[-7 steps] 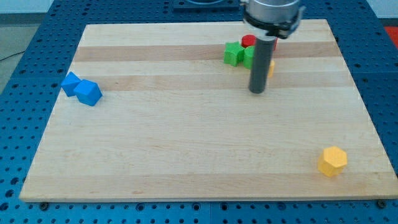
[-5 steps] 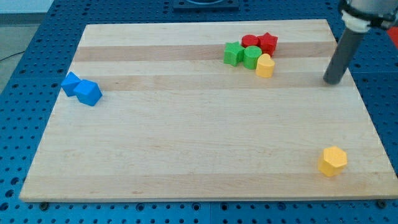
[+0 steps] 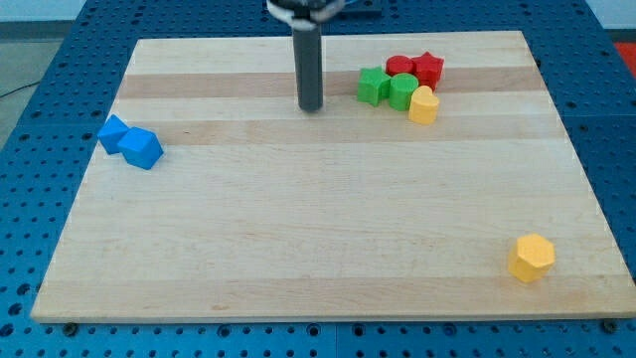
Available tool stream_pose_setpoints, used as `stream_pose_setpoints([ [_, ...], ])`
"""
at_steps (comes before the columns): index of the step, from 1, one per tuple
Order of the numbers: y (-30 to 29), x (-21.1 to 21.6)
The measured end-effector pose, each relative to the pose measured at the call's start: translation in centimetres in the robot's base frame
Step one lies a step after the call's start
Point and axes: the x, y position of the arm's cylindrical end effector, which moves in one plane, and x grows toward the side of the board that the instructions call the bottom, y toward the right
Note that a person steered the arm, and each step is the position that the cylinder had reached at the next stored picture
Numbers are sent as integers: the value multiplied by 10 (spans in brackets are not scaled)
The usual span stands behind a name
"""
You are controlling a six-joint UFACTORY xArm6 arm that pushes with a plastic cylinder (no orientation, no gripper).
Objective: Adjust the green blocks below the red blocks
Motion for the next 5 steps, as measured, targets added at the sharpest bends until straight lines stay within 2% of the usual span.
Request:
stream_pose_setpoints([
  [1, 15, -18],
  [2, 43, -12],
  [5, 76, -12],
])
